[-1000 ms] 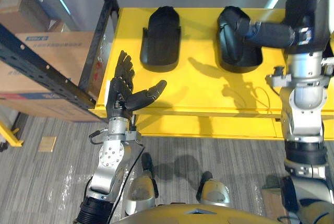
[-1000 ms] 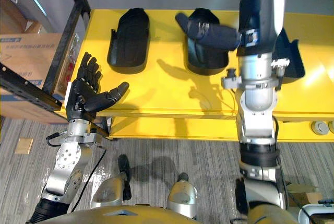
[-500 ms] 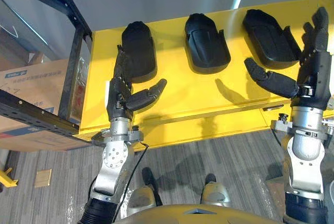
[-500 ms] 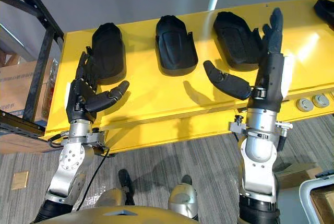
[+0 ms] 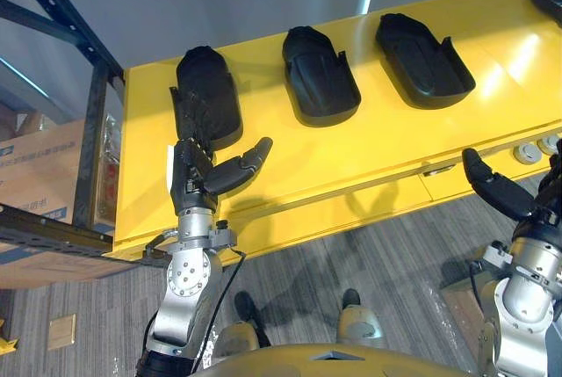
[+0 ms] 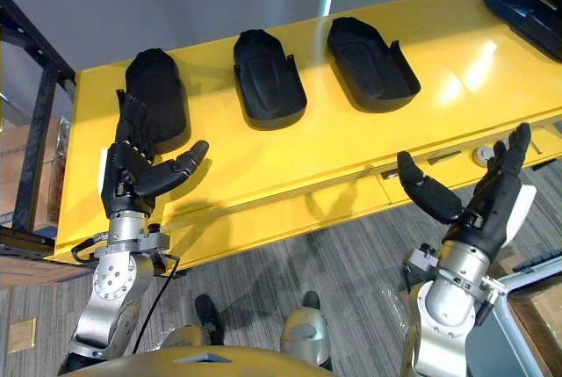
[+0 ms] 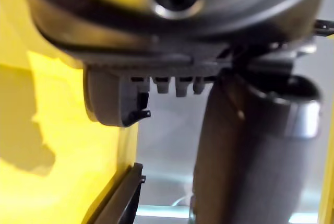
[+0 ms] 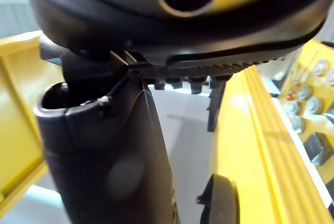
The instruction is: Walk over and take three plastic housings, then place them on the shelf
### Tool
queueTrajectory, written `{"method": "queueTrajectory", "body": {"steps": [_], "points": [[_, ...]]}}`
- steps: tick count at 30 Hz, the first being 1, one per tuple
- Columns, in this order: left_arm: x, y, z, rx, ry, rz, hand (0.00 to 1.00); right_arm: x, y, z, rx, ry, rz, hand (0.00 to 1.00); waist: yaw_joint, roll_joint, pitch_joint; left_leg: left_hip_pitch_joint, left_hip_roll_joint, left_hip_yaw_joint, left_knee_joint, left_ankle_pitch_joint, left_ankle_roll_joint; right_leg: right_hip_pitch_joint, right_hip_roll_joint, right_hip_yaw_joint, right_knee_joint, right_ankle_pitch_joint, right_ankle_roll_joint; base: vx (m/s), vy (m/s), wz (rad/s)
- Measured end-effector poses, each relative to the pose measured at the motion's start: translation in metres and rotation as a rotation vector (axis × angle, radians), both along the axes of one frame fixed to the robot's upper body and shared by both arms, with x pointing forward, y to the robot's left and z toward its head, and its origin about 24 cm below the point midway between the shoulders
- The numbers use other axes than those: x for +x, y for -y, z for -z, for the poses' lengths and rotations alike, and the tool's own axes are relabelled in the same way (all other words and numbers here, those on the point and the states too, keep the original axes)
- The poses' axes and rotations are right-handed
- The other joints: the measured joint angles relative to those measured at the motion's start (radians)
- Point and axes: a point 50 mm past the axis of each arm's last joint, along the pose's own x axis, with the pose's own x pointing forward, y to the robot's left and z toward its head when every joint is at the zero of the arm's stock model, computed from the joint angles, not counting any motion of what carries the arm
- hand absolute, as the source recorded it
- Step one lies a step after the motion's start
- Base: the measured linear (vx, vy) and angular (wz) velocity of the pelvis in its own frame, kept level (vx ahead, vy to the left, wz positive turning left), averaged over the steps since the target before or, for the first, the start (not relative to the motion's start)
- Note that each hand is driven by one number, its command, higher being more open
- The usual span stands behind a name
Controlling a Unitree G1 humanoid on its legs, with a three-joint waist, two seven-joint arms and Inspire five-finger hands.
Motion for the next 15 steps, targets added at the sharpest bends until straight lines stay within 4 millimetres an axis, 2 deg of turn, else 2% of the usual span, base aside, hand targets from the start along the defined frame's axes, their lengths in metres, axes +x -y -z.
{"method": "queueTrajectory", "body": {"steps": [6, 15], "points": [[0.0, 0.0, 0.0, -0.002, 0.0, 0.0, 1.0, 0.003, 0.009, 0.004, -0.003, 0.001, -0.018, 1.0, -0.012, -0.007, -0.007, -0.001, 0.002, 0.006, 0.002, 0.0, -0.001, -0.006, 0.003, 0.007, 0.001, 0.0, 0.0, 0.01, -0.001, -0.03], [0.001, 0.0, -0.001, 0.005, 0.007, 0.022, 1.0, 0.028, 0.01, -0.006, -0.044, 0.045, -0.104, 1.0, 0.01, -0.005, -0.008, -0.024, 0.0, -0.035, 0.0, 0.005, -0.003, -0.007, 0.0, -0.029, 0.016, -0.007, -0.005, -0.01, 0.0, 0.12]]}}
